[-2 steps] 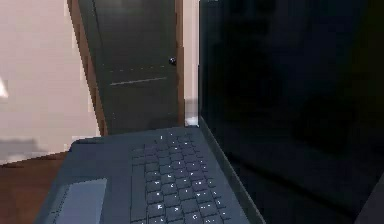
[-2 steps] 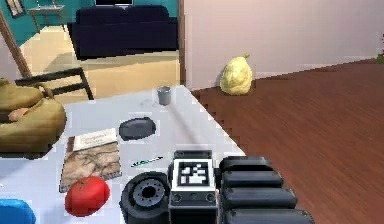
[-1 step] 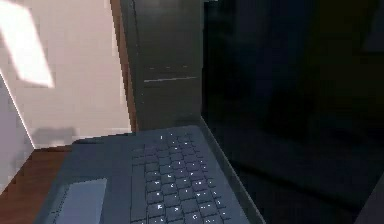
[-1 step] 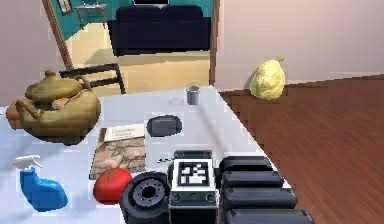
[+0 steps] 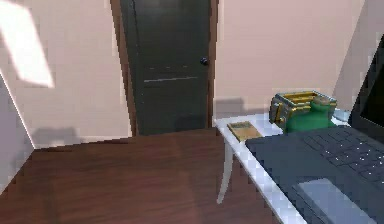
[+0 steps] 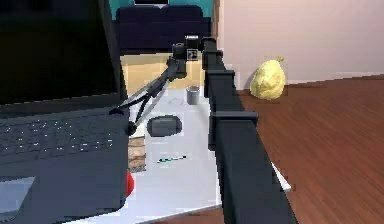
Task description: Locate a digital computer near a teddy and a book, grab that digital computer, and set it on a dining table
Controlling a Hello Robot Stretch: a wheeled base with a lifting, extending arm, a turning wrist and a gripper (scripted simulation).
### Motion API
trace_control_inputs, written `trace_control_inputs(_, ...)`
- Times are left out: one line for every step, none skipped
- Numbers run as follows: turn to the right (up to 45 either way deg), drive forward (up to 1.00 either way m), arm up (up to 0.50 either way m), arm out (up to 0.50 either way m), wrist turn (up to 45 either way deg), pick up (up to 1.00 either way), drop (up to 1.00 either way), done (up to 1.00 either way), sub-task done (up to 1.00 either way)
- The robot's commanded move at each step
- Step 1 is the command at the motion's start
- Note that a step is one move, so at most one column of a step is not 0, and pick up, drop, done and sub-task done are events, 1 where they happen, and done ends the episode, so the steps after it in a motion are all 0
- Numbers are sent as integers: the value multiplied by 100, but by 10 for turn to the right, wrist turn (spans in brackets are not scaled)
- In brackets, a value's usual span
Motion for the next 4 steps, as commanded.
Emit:
trace_control_inputs(0,0,0,0,390,0,0,0,0)
trace_control_inputs(0,0,-32,0,0,0,0,0,0)
trace_control_inputs(0,0,0,0,0,0,100,0,0)
trace_control_inputs(0,0,0,-10,0,0,0,0,0)
